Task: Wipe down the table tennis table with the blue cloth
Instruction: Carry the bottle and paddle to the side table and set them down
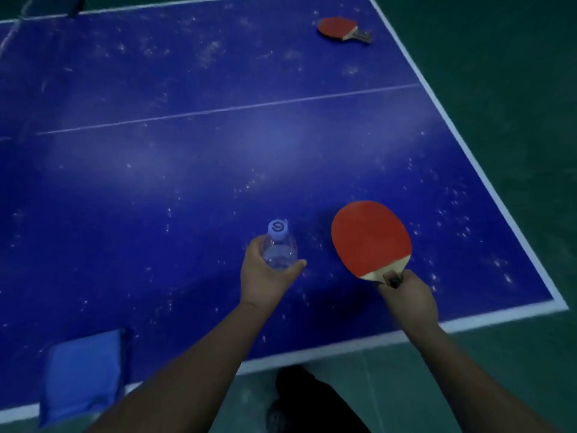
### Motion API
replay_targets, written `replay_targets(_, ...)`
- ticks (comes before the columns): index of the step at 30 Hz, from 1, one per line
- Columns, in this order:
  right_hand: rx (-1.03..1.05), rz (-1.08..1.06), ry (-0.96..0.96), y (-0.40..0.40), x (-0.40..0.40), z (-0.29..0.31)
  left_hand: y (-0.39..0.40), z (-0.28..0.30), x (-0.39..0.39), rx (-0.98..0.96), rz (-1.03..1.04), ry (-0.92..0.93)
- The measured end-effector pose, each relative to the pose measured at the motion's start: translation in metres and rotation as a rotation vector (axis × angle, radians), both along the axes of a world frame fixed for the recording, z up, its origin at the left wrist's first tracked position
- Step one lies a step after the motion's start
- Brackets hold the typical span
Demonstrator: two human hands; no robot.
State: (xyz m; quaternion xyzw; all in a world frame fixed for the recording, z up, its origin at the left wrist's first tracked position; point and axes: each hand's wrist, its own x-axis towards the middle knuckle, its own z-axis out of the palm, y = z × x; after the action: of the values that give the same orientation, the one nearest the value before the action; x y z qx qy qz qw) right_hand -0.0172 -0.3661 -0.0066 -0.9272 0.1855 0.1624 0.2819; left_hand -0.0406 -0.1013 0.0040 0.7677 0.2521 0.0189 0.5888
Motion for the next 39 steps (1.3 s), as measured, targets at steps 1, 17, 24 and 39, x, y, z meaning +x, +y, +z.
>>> replay_targets(1,-0.004,-0.019,0.001,-0.011,-0.018,0.004,-0.011,0.001,-0.011,-0.01,-0.015,0.003)
replay_targets(17,0.07,-0.242,0.021,-0.232,-0.164,0.035,-0.251,0.023,-0.118,-0.126,-0.134,0.086)
replay_targets(24,0.053,-0.184,0.037,-0.381,-0.141,0.046,-0.402,0.024,-0.086,-0.101,-0.08,0.046)
replay_targets(39,0.047,-0.006,0.102,-0.546,0.049,0.061,-0.559,0.033,0.067,-0.12,0.113,-0.032)
